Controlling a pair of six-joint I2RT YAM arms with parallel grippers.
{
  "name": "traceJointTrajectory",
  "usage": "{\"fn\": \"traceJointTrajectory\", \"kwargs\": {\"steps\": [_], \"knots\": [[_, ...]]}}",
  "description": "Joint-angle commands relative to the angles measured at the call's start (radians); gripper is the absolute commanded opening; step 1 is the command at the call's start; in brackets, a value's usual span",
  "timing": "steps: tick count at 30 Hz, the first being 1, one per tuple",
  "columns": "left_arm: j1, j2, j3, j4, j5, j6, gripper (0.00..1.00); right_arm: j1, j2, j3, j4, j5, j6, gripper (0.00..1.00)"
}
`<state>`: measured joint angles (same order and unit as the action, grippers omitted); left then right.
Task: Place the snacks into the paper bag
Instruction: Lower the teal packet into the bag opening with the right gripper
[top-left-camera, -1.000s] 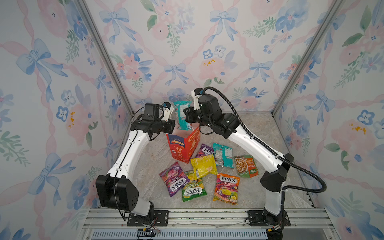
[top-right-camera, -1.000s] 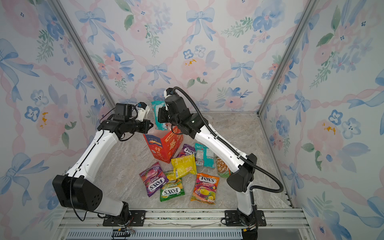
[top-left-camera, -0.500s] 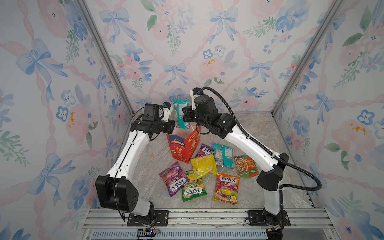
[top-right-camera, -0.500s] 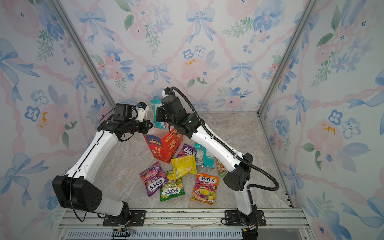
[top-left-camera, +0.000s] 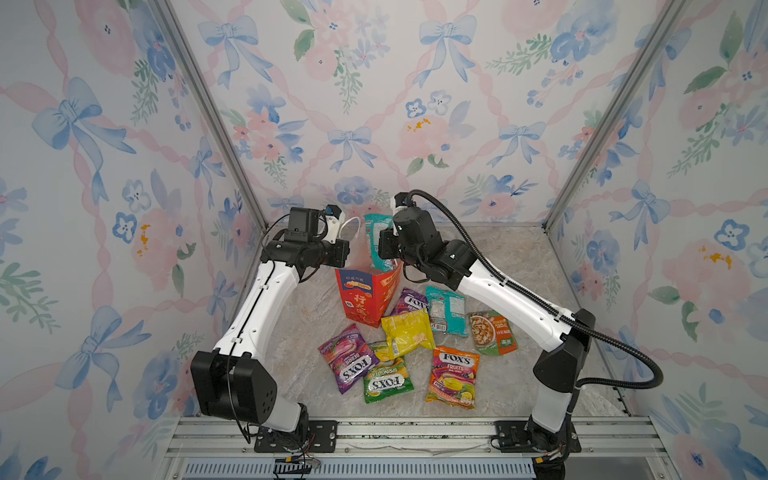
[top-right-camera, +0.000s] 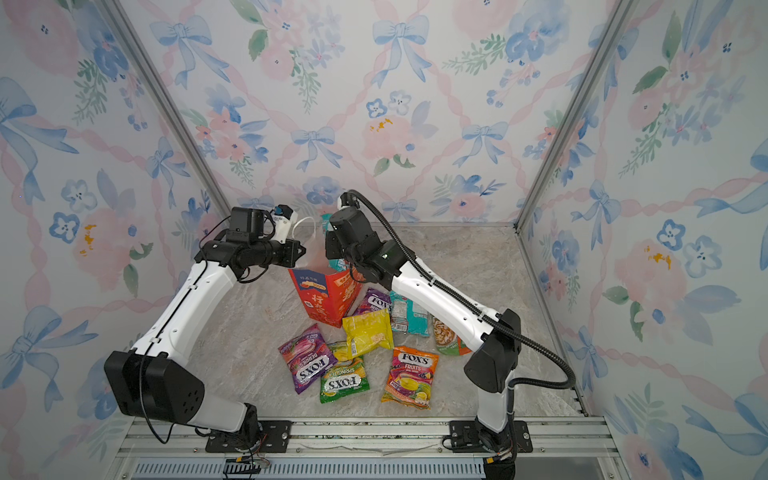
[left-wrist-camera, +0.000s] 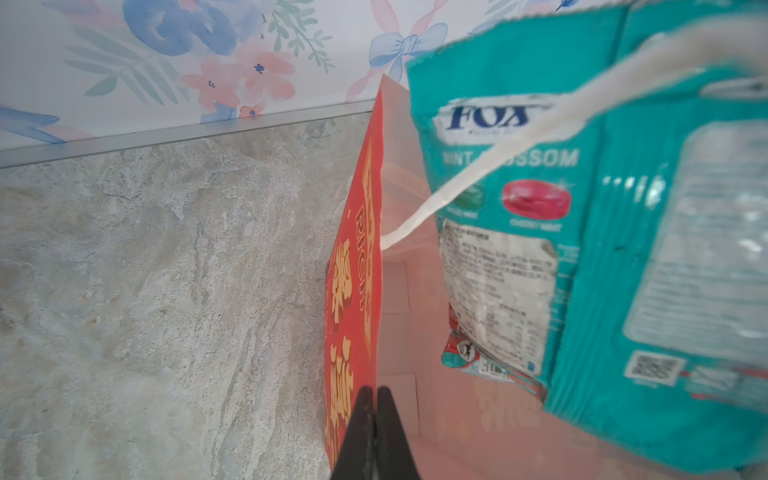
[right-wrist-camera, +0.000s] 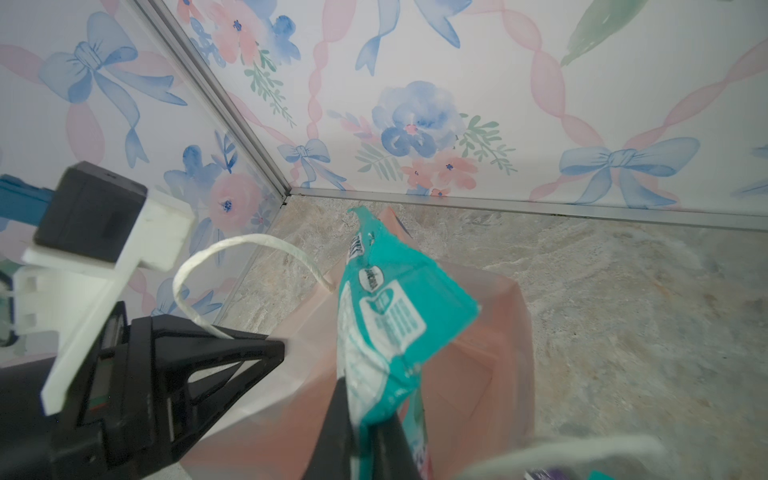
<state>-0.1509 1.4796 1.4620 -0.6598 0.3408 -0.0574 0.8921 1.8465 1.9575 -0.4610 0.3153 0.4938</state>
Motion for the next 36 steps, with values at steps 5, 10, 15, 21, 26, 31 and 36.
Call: {"fn": "traceJointTrajectory", "kwargs": {"steps": [5, 10, 15, 21, 26, 31, 36], "knots": [[0.0, -0.013, -0.011, -0.032, -0.01, -0.019, 0.0, 0.008, -0.097, -0.085, 0.098, -0.012, 0.02, 0.0], [-0.001, -0.016, -0.013, -0.031, -0.01, -0.024, 0.0, 0.008, -0.144, -0.151, 0.115, -0.016, 0.043, 0.0], [0.0, -0.013, -0.011, -0.03, -0.01, -0.027, 0.0, 0.007, -0.159, -0.192, 0.124, -0.026, 0.064, 0.0], [-0.001, -0.016, -0.014, -0.031, -0.009, -0.026, 0.0, -0.002, -0.147, -0.221, 0.156, -0.082, 0.104, 0.0], [0.001, -0.017, -0.016, -0.032, -0.008, -0.026, 0.0, -0.02, -0.127, -0.229, 0.179, -0.137, 0.158, 0.0], [-0.001, -0.018, -0.016, -0.032, -0.003, -0.024, 0.0, -0.043, -0.111, -0.237, 0.197, -0.181, 0.197, 0.0], [0.001, -0.018, -0.017, -0.031, -0.006, -0.022, 0.0, -0.051, -0.114, -0.25, 0.206, -0.185, 0.209, 0.0]]}}
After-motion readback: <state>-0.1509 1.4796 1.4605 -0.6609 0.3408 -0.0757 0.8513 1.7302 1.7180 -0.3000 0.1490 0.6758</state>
